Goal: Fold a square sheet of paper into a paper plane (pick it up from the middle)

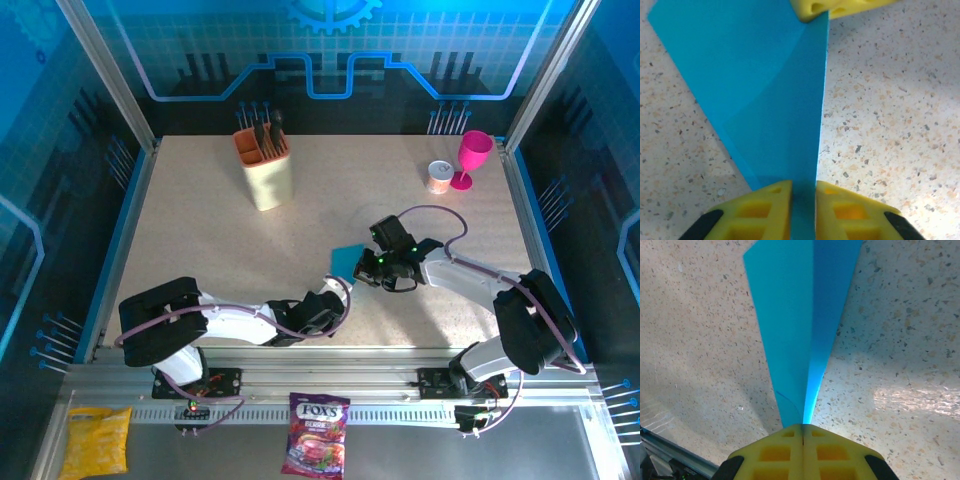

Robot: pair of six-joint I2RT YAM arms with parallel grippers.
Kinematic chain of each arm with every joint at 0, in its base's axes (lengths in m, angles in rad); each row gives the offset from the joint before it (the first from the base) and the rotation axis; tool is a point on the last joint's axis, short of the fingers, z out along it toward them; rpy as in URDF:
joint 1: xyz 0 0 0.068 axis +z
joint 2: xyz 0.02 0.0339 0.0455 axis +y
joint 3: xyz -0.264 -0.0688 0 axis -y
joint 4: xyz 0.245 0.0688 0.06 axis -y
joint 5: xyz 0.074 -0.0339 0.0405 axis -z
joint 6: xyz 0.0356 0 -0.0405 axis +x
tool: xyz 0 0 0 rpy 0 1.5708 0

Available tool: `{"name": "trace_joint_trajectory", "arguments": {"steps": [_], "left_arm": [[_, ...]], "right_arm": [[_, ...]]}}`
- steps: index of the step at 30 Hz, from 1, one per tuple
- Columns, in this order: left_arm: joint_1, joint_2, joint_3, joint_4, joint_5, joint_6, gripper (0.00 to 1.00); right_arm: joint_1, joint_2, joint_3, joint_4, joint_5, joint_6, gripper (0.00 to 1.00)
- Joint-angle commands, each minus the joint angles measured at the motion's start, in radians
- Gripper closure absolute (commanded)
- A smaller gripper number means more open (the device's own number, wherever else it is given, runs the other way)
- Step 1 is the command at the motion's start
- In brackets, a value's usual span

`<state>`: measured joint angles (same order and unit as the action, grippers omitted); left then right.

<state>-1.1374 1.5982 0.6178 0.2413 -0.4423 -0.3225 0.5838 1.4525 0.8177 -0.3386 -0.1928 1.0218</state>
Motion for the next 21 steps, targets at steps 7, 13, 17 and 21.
{"name": "trace_joint_trajectory", "arguments": {"steps": [7,13,17,21], "left_arm": [[0.074,-0.020,-0.054,0.080,0.159,-0.048,1.00],[0.136,-0.039,-0.102,0.153,0.318,-0.077,1.00],[0.159,-0.035,-0.134,0.207,0.378,-0.099,1.00],[0.185,-0.036,-0.165,0.266,0.427,-0.131,1.00]], "right_arm": [[0.021,-0.048,-0.017,-0.011,0.008,0.018,0.91],[-0.007,-0.089,0.027,-0.093,0.058,-0.038,0.68],[-0.055,-0.113,0.048,-0.136,0.068,-0.085,0.67],[-0.104,-0.111,0.057,-0.153,0.051,-0.134,0.67]]}}
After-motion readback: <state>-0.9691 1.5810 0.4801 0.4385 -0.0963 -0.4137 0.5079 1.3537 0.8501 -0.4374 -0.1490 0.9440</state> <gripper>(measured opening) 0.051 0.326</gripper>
